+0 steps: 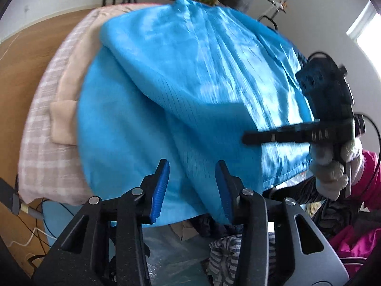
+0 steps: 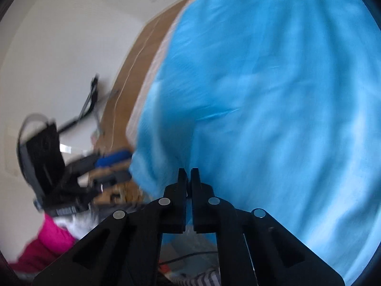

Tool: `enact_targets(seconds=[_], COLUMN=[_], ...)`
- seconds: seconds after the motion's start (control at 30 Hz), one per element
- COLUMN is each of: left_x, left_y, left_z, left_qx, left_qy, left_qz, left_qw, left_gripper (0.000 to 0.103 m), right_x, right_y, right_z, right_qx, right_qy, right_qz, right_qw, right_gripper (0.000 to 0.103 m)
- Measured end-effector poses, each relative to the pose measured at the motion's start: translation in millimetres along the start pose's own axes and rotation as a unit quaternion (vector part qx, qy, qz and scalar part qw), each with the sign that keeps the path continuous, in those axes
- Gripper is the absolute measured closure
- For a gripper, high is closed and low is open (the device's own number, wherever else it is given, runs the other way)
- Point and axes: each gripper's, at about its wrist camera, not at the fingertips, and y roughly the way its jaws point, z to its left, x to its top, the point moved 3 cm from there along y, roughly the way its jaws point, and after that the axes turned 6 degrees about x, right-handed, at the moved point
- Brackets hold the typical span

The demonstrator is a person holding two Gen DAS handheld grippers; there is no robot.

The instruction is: Fold large clothes

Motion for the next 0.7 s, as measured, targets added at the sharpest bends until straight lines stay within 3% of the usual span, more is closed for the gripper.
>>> enact_targets(seconds=[0.13,0.23,0.37,0.43,0.47,0.5,0.6,0.7], left_x=[1.5,7.2,17.0,21.0,23.3,25.4,29.4,26.1], left_y=[12.9,21.0,35.0,44.5,49.2,53.5,53.1,26.0], left_z=[-4.2,-0.3,-5.4,-12.2,-15.5,-19.0,-23.4,-19.9], left_qx=[-0.001,-0.005,-0.018,-0.025,-0.027,-0.03,-0.019,0.002], left_qy=[-0.003,-0.025,-0.034,-0.031,-0.028,-0.024,-0.018,-0.02], left_qz=[0.012,0.015,0.027,0.033,0.035,0.036,0.027,0.003], left_qw=[0.9999,0.9996,0.9989,0.9987,0.9986,0.9986,0.9993,0.9998], left_gripper=[0.062,0.062,0.062,0.062,0.07,0.103,0.103,0.103], right_x=[2.4,-3.0,-5.4,-4.7,-3.8,-3.3,-6.5,-9.3], right_y=[-28.2,-32.9,-35.2,-33.8,-34.5,-35.6,-42.5,-35.6], right_z=[-33.0,-45.0,-52.0,-48.6,-47.9,-47.5,-44.0,-26.9], right_qx=[-0.028,-0.017,-0.056,-0.053,-0.052,-0.05,-0.042,-0.028], right_qy=[0.038,0.06,0.052,0.056,0.056,0.054,0.048,0.033], right_qz=[-0.04,-0.039,-0.044,-0.048,-0.05,-0.051,-0.054,-0.055], right_qw=[0.998,0.997,0.996,0.996,0.996,0.996,0.996,0.998], right_gripper=[0.101,0.101,0.102,0.102,0.102,0.102,0.102,0.102])
